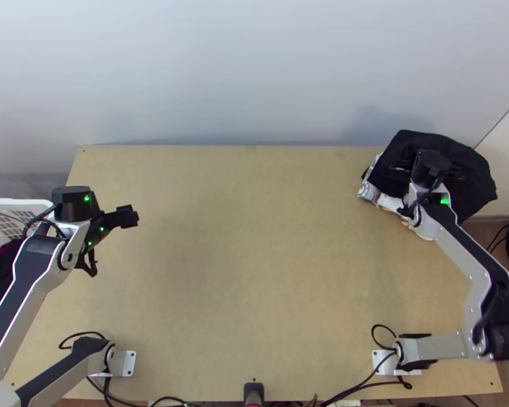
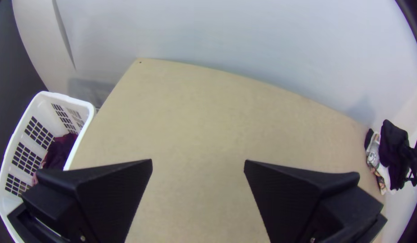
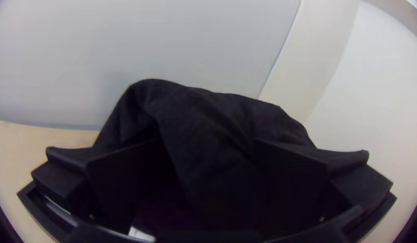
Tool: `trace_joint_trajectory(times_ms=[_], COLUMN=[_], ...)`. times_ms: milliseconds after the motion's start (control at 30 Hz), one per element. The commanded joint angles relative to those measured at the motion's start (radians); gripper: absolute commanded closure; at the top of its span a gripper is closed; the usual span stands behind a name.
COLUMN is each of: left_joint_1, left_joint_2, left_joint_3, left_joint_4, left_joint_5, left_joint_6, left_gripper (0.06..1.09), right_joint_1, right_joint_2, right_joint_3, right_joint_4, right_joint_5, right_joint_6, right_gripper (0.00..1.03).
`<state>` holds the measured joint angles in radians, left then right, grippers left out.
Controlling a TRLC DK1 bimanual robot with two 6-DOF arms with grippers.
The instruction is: Fold the t-shirt
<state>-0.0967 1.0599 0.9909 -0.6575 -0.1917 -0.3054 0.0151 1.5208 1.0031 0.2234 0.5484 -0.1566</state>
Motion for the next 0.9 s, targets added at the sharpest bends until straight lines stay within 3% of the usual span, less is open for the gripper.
trace_joint_trajectory(times_ms=[0, 233, 367, 600, 867], left_joint_1=[-0.014, -0.014, -0.011, -0.018, 0.011], left_joint_2=[0.015, 0.015, 0.017, 0.028, 0.018], left_joint_3=[0.008, 0.000, -0.005, 0.002, -0.008], left_joint_4=[0.007, 0.009, 0.012, 0.012, 0.006], left_joint_5=[0.000, 0.000, -0.002, -0.002, -0.008], left_joint_6=[-0.008, -0.015, -0.023, -0.031, -0.006], left_gripper=[0.10, 0.10, 0.10, 0.10, 0.10], right_joint_1=[0.068, 0.131, 0.114, -0.063, -0.142], right_joint_2=[-0.132, -0.307, -0.320, -0.063, 0.246], right_joint_3=[0.042, 0.100, 0.147, 0.252, 0.295], right_joint_4=[-0.220, -0.372, -0.375, -0.239, -0.165], right_joint_5=[-0.028, -0.042, -0.054, -0.114, -0.130], right_joint_6=[0.089, 0.154, 0.172, 0.200, 0.201], right_gripper=[0.04, 0.04, 0.04, 0.04, 0.04])
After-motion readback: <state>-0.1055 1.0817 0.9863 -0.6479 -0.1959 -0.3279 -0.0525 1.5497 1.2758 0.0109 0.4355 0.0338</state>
